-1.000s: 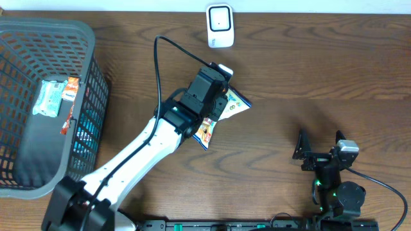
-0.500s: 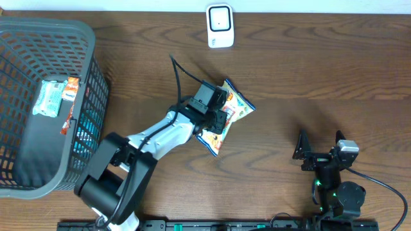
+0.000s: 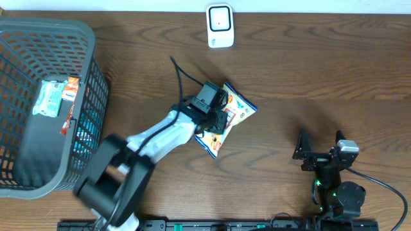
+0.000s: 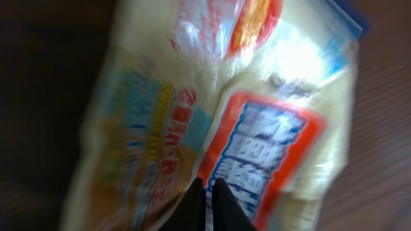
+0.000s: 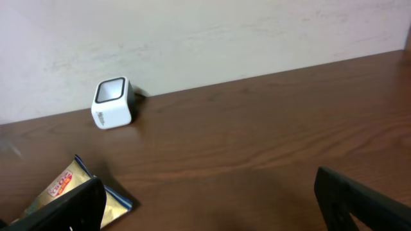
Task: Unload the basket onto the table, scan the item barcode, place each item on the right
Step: 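Hold the yellow bag in front of the white scanner, turning it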
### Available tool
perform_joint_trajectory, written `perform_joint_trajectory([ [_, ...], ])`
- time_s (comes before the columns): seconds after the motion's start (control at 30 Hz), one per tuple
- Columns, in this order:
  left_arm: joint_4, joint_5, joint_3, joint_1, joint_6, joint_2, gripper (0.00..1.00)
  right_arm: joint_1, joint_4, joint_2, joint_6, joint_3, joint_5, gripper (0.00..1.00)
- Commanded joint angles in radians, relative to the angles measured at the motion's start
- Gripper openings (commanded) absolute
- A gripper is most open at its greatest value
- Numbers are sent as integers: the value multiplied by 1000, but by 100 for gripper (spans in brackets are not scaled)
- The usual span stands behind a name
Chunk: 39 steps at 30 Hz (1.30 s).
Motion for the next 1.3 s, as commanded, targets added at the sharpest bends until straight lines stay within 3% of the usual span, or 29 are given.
perform_joint_trajectory([
  [0.0,2,-101,14,0,5,-217,8,6,-4,-5,-7,-1,4,99],
  [0.13,-27,-58,13,-1,5,-368,7,6,-4,-5,-7,-1,4,99],
  [0.27,-71,51,-3,-1,6,-383,8,6,-4,-5,-7,-1,4,99],
  [0.67,-56,351,-65,-1,-28,2,8,6,-4,-5,-7,-1,4,99],
  [0.93,-29,337,-64,0,-59,176,7,6,-4,-5,-7,-1,4,99],
  [1.13,-54,336,-26,0,-58,42,8,6,-4,-5,-7,-1,4,99],
  [1.27,-53,203,-21,-1,-58,-137,7,6,-4,-5,-7,-1,4,99],
])
